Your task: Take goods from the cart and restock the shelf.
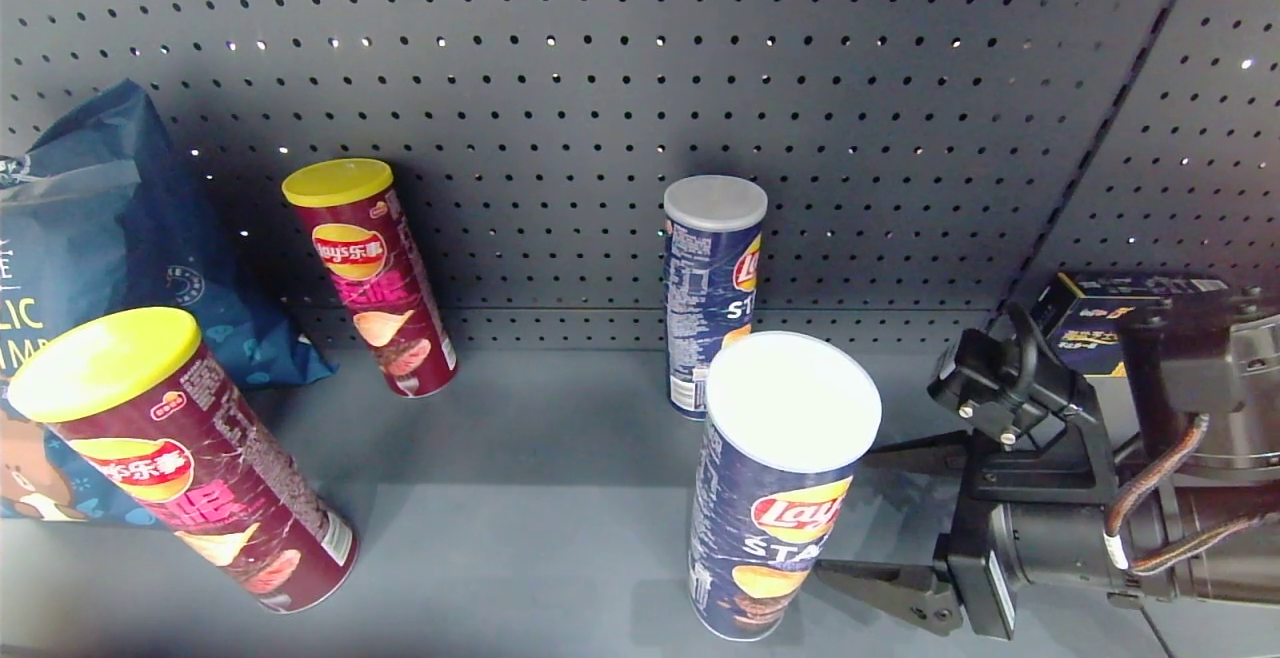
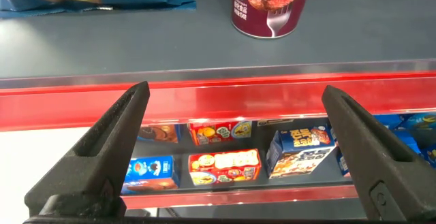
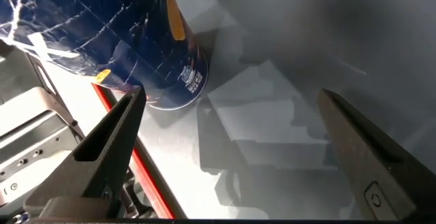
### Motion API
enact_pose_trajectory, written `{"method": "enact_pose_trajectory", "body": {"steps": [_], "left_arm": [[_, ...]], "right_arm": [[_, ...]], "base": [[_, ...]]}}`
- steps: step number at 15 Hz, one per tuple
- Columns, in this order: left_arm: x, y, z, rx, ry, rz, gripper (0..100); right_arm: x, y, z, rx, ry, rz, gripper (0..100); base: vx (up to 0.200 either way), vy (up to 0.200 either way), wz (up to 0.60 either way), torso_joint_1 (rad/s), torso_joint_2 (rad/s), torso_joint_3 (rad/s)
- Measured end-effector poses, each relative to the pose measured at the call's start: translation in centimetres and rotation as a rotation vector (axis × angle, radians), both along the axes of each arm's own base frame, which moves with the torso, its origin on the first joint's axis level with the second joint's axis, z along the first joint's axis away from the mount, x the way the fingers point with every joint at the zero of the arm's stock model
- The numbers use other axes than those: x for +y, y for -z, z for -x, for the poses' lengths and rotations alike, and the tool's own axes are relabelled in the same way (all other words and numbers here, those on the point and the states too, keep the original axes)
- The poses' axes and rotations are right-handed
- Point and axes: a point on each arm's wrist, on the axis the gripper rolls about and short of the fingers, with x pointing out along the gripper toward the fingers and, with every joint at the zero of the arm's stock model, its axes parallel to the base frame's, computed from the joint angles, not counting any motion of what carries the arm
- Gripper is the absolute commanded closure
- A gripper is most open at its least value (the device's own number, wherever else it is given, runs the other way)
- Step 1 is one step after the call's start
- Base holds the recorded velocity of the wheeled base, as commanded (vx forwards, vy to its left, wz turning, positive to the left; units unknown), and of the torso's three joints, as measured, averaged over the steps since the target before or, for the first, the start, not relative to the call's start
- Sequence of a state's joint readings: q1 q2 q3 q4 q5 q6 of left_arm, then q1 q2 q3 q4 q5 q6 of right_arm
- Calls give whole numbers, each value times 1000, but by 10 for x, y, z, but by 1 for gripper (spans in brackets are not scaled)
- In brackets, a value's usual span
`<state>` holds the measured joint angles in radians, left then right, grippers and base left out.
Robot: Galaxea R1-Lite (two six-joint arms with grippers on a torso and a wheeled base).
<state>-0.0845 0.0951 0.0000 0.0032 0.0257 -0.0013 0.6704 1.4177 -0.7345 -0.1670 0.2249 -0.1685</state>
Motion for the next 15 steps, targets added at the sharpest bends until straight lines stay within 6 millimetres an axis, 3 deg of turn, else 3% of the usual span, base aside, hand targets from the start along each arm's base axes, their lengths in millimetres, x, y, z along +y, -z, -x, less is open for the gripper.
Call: {"method": "enact_pose_trajectory", "body": {"steps": [15], "left_arm": [[0,0,0,0,0,0,0]], "right_arm": [[12,6,-7,13,0,28,0]], "base": [[0,0,0,0,0,0]]}}
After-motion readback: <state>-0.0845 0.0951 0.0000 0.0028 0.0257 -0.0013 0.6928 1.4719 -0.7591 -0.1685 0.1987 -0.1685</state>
